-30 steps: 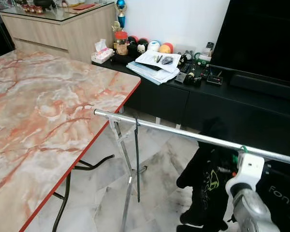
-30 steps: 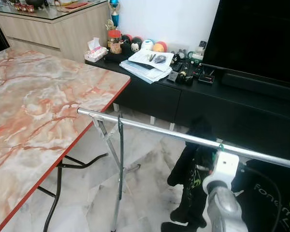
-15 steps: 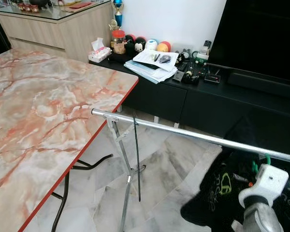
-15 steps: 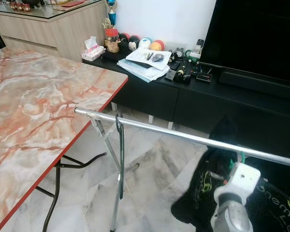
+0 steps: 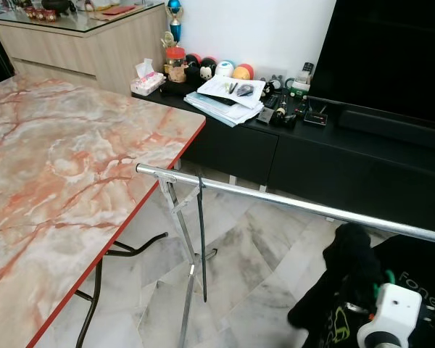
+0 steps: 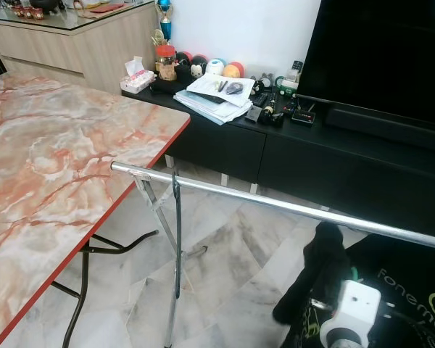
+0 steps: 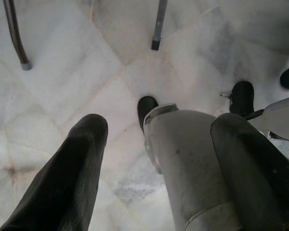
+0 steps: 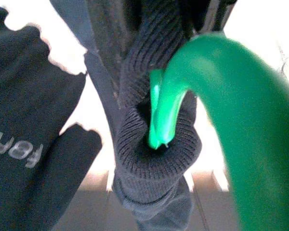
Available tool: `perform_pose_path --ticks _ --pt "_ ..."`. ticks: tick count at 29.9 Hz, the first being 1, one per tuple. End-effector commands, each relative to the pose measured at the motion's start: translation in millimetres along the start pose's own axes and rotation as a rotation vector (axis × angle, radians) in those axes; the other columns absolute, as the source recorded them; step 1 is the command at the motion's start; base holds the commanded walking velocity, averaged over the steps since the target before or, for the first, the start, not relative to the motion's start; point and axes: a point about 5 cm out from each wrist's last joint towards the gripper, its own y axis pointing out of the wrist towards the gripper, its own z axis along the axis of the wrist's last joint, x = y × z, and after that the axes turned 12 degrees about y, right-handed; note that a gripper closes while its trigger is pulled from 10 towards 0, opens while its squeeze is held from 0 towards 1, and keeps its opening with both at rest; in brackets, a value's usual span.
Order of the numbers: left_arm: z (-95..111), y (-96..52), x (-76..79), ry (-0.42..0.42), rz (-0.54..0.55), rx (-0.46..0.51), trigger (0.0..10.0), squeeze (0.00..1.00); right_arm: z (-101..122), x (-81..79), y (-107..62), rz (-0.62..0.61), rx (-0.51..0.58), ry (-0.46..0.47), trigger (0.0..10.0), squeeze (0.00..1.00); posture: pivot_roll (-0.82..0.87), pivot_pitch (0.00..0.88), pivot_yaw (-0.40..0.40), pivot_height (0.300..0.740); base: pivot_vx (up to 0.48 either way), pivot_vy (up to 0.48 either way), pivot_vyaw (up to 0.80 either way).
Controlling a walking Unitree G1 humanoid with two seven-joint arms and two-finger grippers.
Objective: Hang hanger
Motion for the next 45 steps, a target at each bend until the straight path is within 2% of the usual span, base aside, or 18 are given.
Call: perform_pose_path --ticks 1,4,6,8,10,13,16,18,23,33,40,45 --pt "-8.7 -1.8 3.3 -0.002 -0.007 -0.028 10.0 0.0 -10.3 -2.4 8.1 0.056 -0.05 -0.055 10.0 0.0 0.01 0.005 -0.035 0.74 0.0 0.0 0.0" --pt "-8.5 -1.9 2.8 -0.008 0.002 -0.026 10.0 0.0 -15.3 0.6 21.6 0.071 -0.061 -0.1 10.0 0.0 0.01 0.0 -0.033 0.74 0.0 0.0 0.0" --pt "-8.1 -1.9 1.2 -0.012 0.008 -0.022 10.0 0.0 -19.6 1.4 29.0 0.084 -0.055 -0.164 10.0 0.0 0.01 0.0 -0.03 0.74 0.0 0.0 0.0" --pt "-8.0 -2.1 -1.3 -0.003 0.018 -0.022 10.0 0.0 -23.5 3.3 33.8 0.079 -0.056 -0.18 10.0 0.0 0.03 0.0 -0.029 0.74 0.0 0.0 0.0" --pt "-8.5 -2.9 -7.8 -0.003 0.026 -0.02 10.0 0.0 -22.0 3.5 37.2 0.07 -0.025 -0.166 10.0 0.0 0.06 0.0 -0.029 0.74 0.0 0.0 0.0" --pt "-16.3 -6.8 -18.4 -0.013 0.048 -0.027 10.0 0.0 -10.3 -2.5 38.6 0.087 0.083 -0.077 10.0 0.0 0.04 0.0 -0.018 0.74 0.0 0.0 0.0" --pt "-20.0 -8.4 -21.4 -0.014 0.055 -0.032 10.0 0.0 -8.3 -4.8 38.0 0.095 0.133 -0.052 10.0 0.0 0.03 0.0 -0.012 0.74 0.0 0.0 0.0" --pt "-24.6 -10.4 -23.6 -0.012 0.06 -0.038 10.0 0.0 -10.9 -6.7 32.6 0.094 0.174 -0.011 10.0 0.0 0.02 0.0 -0.004 0.74 0.0 0.0 0.0" --pt "-33.6 -14.0 -24.8 -0.028 0.071 -0.047 10.0 0.0 -13.9 -14.6 21.8 0.143 0.236 0.022 10.0 0.0 0.01 0.0 -0.003 0.74 0.0 0.0 0.0" --pt "-34.8 -14.5 -25.7 -0.031 0.068 -0.051 10.0 0.0 -2.8 -19.4 23.5 0.17 0.283 0.045 10.0 0.0 0.02 0.0 -0.013 0.74 0.0 0.0 0.0" --pt "-33.8 -13.9 -25.4 -0.034 0.068 -0.053 10.0 0.0 -2.8 -18.0 24.3 0.156 0.277 0.059 10.0 0.0 0.02 0.008 -0.014 0.74 0.0 0.0 0.0" --pt "-29.6 -11.0 -15.8 -0.035 0.059 -0.049 10.0 0.0 -8.4 -18.1 25.1 0.138 0.238 0.085 10.0 0.0 0.03 0.023 -0.013 0.74 0.0 0.0 -0.48"
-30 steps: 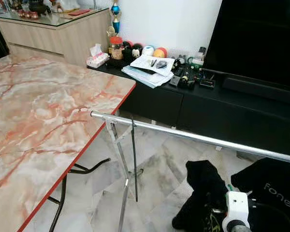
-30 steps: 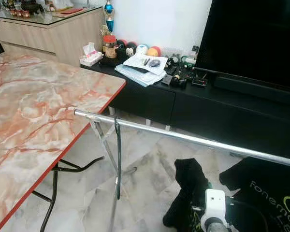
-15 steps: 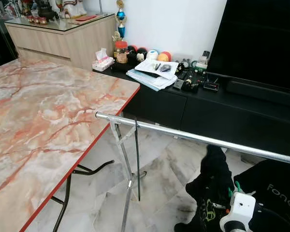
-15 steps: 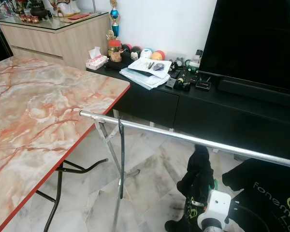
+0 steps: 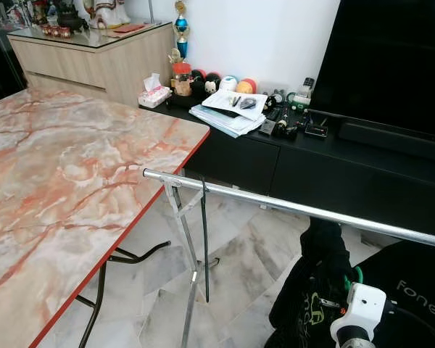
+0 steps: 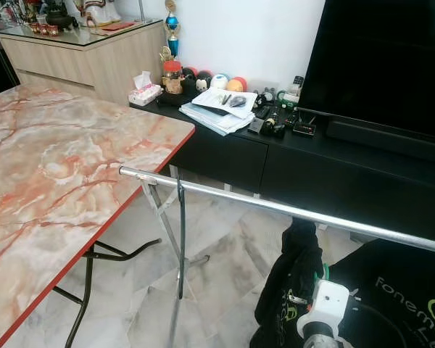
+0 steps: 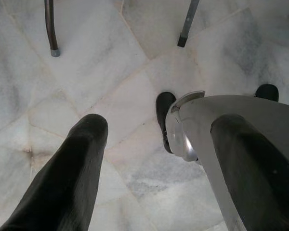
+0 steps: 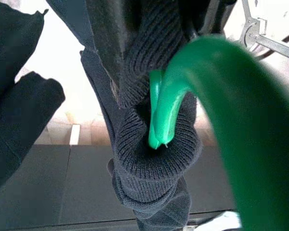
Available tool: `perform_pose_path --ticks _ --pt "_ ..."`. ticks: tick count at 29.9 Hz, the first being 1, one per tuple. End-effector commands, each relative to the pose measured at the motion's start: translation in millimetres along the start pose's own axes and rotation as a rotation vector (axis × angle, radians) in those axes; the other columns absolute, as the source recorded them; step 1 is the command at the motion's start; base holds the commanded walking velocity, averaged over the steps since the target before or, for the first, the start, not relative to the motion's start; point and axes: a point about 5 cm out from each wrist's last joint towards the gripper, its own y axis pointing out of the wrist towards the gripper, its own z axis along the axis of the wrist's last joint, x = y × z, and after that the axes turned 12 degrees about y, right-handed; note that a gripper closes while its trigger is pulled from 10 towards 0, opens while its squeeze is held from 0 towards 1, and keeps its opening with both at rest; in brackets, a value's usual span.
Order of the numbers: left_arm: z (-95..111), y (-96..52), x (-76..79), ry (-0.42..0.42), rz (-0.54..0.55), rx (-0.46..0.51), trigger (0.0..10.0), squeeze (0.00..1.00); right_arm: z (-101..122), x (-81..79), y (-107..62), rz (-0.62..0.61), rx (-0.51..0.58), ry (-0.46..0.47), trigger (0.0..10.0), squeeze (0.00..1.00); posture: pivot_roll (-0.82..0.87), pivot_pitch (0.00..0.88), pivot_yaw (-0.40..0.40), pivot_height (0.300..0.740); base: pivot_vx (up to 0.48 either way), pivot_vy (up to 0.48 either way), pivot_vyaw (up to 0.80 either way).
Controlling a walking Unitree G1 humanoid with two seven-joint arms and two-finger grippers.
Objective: Hang hanger
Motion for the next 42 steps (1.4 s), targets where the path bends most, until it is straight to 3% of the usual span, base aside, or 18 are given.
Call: perform_pose_path --ticks 1,12,20,23,28,42 --pt "0.8 0.8 3.3 -0.003 -0.006 -0.007 10.0 0.0 6.9 0.5 2.1 -0.011 0.027 0.018 10.0 0.0 0.03 0.031 -0.013 0.74 0.0 0.0 -0.79" --pt "30.6 8.7 5.0 -0.005 -0.009 0.056 10.0 0.0 10.4 -2.1 5.2 -0.007 0.04 0.013 10.0 0.0 0.03 0.045 -0.019 0.74 0.0 0.0 -0.24" --pt "39.0 10.6 5.3 -0.009 -0.009 0.07 10.0 0.0 11.3 -4.5 6.9 -0.003 0.04 0.024 10.0 0.0 0.04 0.051 -0.021 0.74 -0.124 0.0 0.0" --pt "44.9 12.3 12.8 -0.007 -0.015 0.076 10.0 0.0 10.0 -5.7 7.2 0.003 0.027 0.03 10.0 0.0 0.04 0.055 -0.02 0.74 -0.257 0.0 -0.27" --pt "48.9 13.2 17.4 -0.007 -0.019 0.08 10.0 0.0 9.5 -6.9 7.3 0.008 0.025 0.03 10.0 0.0 0.04 0.059 -0.02 0.74 -0.265 0.0 -0.76" --pt "45.4 12.4 12.7 -0.011 -0.02 0.077 10.0 0.0 7.8 -10.4 6.8 0.019 0.024 0.032 10.0 0.0 0.04 0.062 -0.021 0.74 -0.264 0.0 0.0"
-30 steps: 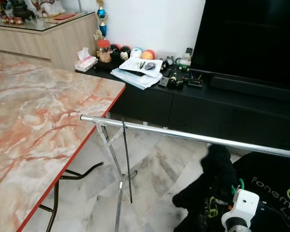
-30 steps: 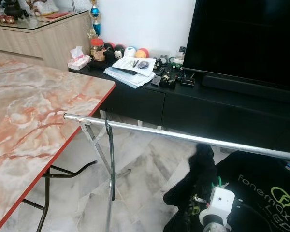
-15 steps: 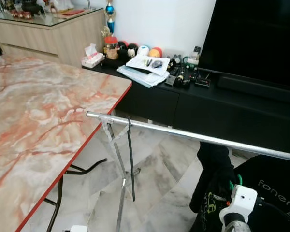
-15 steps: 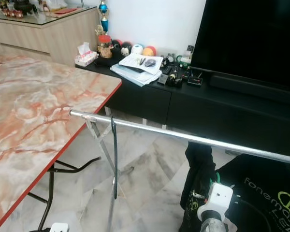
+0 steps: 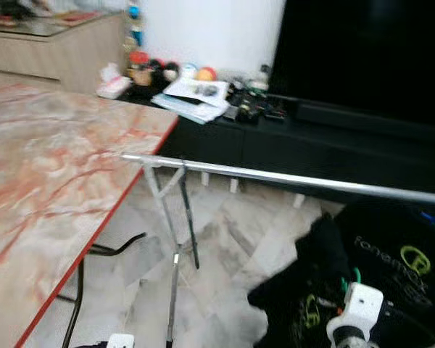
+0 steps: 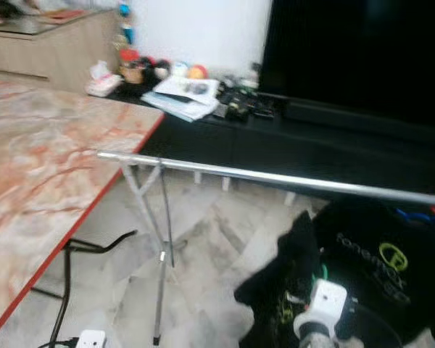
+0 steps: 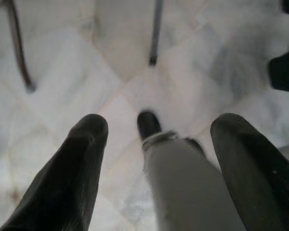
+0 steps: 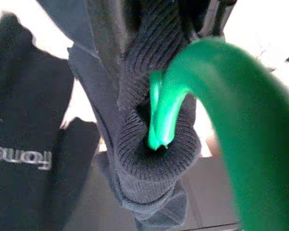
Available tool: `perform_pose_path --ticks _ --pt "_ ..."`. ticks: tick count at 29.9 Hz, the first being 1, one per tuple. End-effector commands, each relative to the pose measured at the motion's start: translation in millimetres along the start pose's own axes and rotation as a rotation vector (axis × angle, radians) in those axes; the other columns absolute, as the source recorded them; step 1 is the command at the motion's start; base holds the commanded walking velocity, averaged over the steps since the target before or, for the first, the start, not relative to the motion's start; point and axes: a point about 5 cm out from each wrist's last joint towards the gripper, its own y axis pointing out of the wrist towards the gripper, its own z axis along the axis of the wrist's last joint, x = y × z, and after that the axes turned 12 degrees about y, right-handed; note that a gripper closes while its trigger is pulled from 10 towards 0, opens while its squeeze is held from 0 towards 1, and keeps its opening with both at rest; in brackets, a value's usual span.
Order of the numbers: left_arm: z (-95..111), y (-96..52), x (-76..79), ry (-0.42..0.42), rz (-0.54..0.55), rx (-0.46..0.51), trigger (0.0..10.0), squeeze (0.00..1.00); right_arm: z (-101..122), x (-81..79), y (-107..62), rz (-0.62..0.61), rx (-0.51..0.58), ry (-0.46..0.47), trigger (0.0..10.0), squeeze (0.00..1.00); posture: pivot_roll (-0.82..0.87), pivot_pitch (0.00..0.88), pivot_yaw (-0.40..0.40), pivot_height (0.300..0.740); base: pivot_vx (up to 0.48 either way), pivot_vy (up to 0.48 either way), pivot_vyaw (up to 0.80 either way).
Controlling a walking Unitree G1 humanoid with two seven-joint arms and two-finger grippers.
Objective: Hang hanger
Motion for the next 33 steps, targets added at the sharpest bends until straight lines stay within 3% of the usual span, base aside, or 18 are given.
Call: perform_pose_path --ticks 1,16,22,33 --pt "-10.6 -2.2 5.8 -0.015 -0.018 -0.043 10.0 0.0 3.1 0.3 -1.0 0.003 0.023 0.002 10.0 0.0 0.04 0.062 -0.021 0.74 -0.266 0.0 0.0" --pt "-10.8 -2.2 5.4 -0.019 -0.016 -0.043 10.0 0.0 4.0 -0.8 1.6 -0.003 0.015 0.012 10.0 0.0 0.04 0.069 -0.022 0.74 -0.274 0.0 0.0" --pt "-10.8 -2.2 5.2 -0.019 -0.016 -0.043 10.0 0.0 4.3 -1.3 1.9 0.001 0.017 0.007 10.0 0.0 0.04 0.068 -0.023 0.74 -0.278 0.0 -0.7" --pt "-11.5 -2.4 4.8 -0.018 -0.018 -0.046 10.0 0.0 2.6 -2.8 1.8 0.006 0.005 0.003 10.0 0.0 0.05 0.068 -0.023 0.74 -0.278 0.0 0.0"
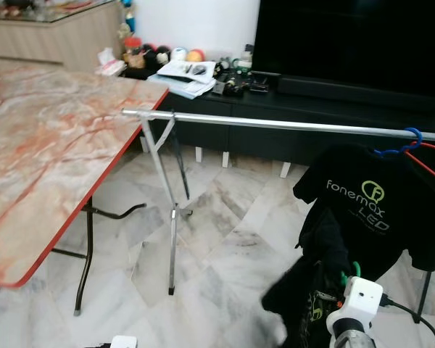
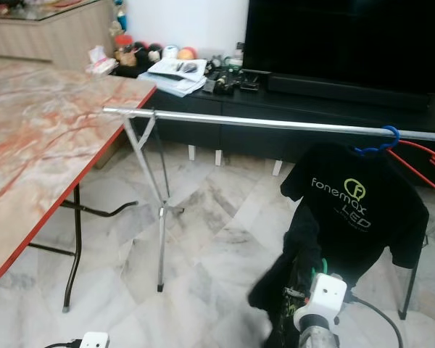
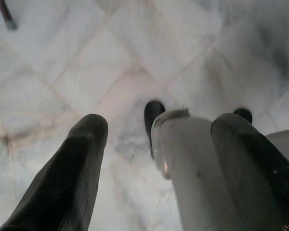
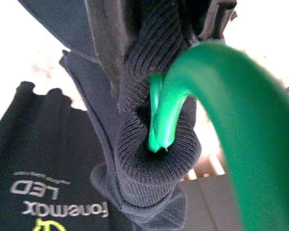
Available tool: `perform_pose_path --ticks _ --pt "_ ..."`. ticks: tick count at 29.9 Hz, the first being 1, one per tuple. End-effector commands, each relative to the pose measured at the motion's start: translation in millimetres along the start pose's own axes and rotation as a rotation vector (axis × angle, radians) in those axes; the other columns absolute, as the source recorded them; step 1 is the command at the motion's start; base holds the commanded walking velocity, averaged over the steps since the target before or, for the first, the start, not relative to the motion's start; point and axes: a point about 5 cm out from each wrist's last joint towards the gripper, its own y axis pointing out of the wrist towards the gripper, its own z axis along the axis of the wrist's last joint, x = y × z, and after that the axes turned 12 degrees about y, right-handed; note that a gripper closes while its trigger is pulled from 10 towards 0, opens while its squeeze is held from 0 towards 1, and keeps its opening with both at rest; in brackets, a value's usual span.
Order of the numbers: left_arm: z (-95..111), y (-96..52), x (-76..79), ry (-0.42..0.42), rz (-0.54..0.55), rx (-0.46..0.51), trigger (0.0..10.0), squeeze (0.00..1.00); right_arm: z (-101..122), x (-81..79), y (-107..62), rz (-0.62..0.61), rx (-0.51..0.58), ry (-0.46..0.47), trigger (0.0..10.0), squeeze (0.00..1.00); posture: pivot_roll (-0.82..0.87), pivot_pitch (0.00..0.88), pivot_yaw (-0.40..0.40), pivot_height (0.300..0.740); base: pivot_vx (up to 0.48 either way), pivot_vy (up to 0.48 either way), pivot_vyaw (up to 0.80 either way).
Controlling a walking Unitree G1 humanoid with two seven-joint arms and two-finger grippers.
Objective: Hang hanger
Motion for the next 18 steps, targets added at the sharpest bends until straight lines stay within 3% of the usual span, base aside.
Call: perform_pose_path --ticks 1,18 --pt "-8.0 -1.6 0.5 -0.013 -0.003 -0.035 10.0 0.0 6.1 -1.8 2.3 0.012 0.021 -0.006 10.0 0.0 0.05 0.069 -0.022 0.74 -0.277 0.0 0.0" --pt "-7.5 -1.6 0.8 -0.012 -0.009 -0.031 10.0 0.0 8.8 2.0 6.1 -0.033 0.026 -0.016 10.0 0.0 0.04 0.047 -0.019 0.74 -0.277 0.0 0.0"
